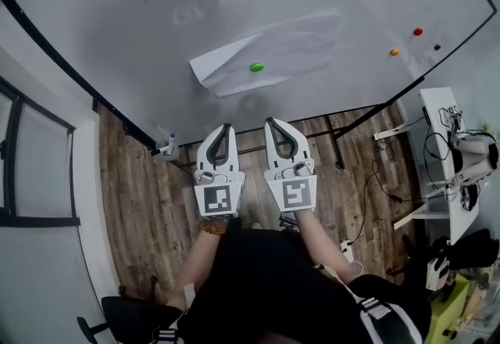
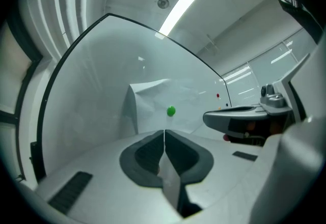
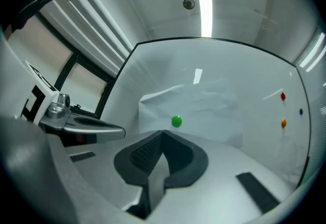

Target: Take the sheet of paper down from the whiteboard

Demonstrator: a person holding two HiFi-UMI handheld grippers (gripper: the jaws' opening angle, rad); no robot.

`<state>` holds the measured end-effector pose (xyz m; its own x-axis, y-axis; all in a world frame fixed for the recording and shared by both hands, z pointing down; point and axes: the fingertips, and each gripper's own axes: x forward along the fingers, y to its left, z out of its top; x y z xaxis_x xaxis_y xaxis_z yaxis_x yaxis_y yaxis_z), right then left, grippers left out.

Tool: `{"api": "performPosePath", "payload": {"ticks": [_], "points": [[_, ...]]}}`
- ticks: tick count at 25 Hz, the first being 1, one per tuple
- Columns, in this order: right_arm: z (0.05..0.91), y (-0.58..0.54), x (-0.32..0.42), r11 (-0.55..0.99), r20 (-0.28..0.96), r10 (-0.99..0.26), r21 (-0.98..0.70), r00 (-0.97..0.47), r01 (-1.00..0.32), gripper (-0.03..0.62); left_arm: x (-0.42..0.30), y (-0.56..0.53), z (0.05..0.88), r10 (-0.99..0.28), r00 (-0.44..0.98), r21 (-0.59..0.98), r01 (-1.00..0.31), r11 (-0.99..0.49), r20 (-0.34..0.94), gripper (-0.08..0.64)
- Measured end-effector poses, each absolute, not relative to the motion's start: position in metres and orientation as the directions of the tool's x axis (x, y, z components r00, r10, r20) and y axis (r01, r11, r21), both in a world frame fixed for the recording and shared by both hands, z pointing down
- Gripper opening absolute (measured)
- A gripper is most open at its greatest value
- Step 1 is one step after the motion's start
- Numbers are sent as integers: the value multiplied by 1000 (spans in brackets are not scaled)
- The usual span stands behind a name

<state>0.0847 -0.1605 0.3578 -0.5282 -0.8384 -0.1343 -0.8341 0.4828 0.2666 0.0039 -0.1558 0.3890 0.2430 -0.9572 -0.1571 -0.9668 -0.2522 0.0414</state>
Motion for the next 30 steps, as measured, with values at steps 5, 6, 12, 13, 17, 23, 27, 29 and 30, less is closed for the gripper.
{"api": "performPosePath", "payload": {"ticks": [5, 6, 12, 13, 17, 23, 27, 29, 30], "points": [[355, -176, 79, 438, -126, -864, 289, -488, -851, 0, -7, -171, 384, -944, 274, 40, -957, -286, -184, 12], [354, -178, 77, 431, -125, -867, 295, -482, -853, 0, -9, -173, 383, -941, 278, 41, -956, -291, -192, 12], [351, -191, 64, 380, -130, -884, 361, -450, -852, 0, -28, -184, 385, -925, 315, 38, -943, -330, -210, 14], [351, -193, 62, 370, -130, -888, 368, -441, -853, 0, -30, -185, 383, -922, 321, 35, -941, -336, -218, 14], [347, -200, 59, 319, -139, -906, 398, -400, -860, 41, -38, -189, 386, -909, 351, 52, -927, -371, -224, 14], [340, -211, 63, 279, -151, -920, 398, -362, -874, 57, -40, -196, 386, -899, 370, 61, -917, -393, -232, 23], [335, -225, 64, 269, -156, -920, 417, -359, -868, 71, -45, -202, 385, -902, 363, 52, -922, -385, -236, 36], [331, -231, 65, 266, -166, -917, 421, -362, -867, 82, -47, -203, 386, -902, 358, 56, -923, -381, -239, 43], [331, -233, 66, 267, -165, -917, 426, -364, -865, 87, -48, -203, 386, -904, 356, 58, -924, -379, -238, 44]]}}
